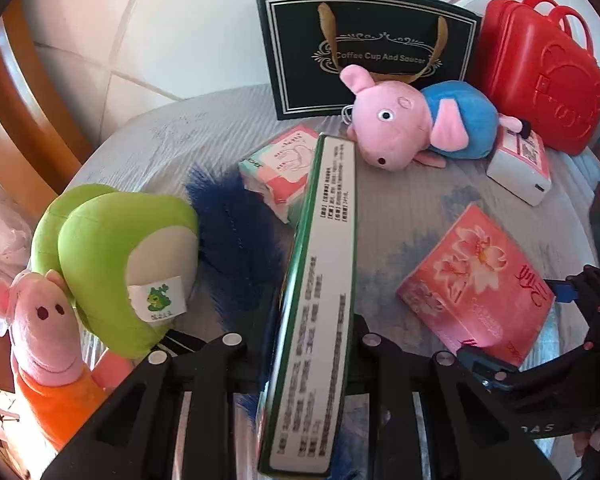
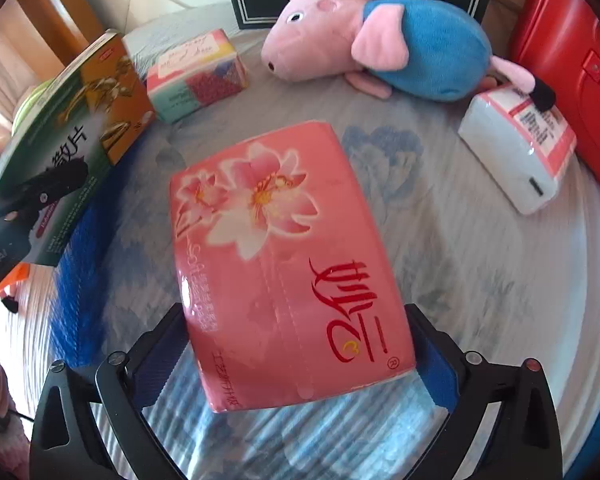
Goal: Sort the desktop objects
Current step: 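Carry the medicine box and tissue pack with both tools over the blue bin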
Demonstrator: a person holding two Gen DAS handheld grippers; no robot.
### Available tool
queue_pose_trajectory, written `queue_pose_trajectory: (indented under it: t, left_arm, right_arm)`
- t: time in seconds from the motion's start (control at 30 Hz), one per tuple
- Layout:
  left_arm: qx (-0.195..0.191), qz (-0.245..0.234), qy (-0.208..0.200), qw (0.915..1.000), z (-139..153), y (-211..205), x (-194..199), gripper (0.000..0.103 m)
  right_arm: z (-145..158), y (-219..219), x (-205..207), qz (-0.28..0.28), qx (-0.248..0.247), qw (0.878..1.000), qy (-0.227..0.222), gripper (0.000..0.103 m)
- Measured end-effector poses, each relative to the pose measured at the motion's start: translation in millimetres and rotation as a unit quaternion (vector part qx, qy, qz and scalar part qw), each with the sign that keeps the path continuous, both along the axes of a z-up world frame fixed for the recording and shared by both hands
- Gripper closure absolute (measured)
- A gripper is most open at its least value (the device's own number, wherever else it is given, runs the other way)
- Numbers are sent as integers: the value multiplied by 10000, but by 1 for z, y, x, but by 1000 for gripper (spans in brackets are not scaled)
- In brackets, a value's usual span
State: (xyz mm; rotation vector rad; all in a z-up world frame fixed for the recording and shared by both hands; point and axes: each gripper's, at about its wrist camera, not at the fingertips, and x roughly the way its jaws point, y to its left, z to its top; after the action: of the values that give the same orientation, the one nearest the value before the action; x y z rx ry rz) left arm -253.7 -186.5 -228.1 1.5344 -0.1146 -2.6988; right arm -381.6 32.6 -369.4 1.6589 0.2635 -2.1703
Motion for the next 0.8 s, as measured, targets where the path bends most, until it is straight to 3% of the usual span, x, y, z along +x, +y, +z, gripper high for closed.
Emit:
queue_pose_trajectory:
  t: [0.17, 0.27, 0.47, 0.8]
  left_arm:
    - [40, -88, 16, 10000, 7, 11, 4, 84]
    - [82, -80, -28, 9999, 9, 10, 7, 84]
    - [289, -165, 101, 9994, 28, 17, 33, 84]
    - [424, -396, 875, 9945, 105, 35, 88, 84]
  right_arm:
    - [-8, -5, -6, -74, 33, 10000, 2, 3]
    - [2, -2, -2, -257, -36, 9996, 125, 6]
    - [55, 13, 25, -369, -201, 9968, 674, 7]
    - [141, 29, 90, -498, -402, 9853, 1585, 7]
